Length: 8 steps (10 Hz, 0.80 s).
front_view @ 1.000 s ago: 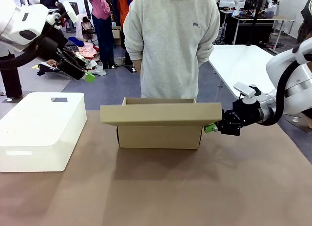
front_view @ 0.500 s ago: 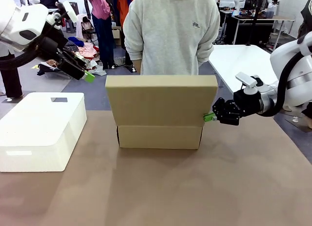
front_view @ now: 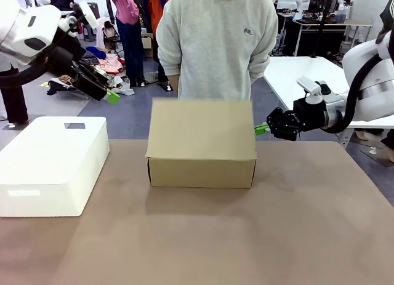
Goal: Pack the shoes into the box.
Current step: Close the Shoes Box, then press down on the lid of the Shoes Box.
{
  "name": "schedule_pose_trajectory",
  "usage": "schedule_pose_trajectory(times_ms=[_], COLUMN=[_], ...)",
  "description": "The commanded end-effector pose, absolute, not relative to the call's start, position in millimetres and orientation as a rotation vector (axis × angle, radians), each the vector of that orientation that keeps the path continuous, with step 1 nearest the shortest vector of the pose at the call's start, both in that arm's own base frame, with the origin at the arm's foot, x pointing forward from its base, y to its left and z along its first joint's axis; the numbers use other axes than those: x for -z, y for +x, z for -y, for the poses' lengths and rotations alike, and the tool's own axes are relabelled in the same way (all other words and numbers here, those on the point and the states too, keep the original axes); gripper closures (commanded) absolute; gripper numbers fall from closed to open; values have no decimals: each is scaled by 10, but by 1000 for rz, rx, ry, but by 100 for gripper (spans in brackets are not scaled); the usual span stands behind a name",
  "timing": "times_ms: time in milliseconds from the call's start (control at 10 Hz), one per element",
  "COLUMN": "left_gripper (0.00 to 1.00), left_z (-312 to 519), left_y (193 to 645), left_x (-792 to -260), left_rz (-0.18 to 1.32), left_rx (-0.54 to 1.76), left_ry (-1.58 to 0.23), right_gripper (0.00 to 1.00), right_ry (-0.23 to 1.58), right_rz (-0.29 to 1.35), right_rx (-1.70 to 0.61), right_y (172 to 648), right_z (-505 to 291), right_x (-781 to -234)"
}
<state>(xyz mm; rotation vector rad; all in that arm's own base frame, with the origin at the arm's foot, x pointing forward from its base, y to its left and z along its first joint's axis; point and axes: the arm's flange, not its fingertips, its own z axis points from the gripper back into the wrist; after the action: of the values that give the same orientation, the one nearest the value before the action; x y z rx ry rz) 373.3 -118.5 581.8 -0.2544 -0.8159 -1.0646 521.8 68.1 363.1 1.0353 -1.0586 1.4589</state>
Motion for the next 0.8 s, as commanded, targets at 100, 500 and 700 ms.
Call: schedule_pose_trajectory(times_ms=[100,500,700], left_gripper=[0,0,0], left_z=[1171,1171,1171], left_y=[3746,3746,3746], left_x=[-5813,-5813,-5813], left_rz=[823,823,823], left_rx=[1079,1079,1079], left_ry=[-272,-272,-272], right_gripper=[100,100,100], right_ry=[1068,1035,1035], right_rz=[1071,1066,1066], right_rx=[-1419,-1447,-1447], right_y=[5342,5266,5266], right_z=[-671,-674,-674], right_x=[-3733,-3647,-3647])
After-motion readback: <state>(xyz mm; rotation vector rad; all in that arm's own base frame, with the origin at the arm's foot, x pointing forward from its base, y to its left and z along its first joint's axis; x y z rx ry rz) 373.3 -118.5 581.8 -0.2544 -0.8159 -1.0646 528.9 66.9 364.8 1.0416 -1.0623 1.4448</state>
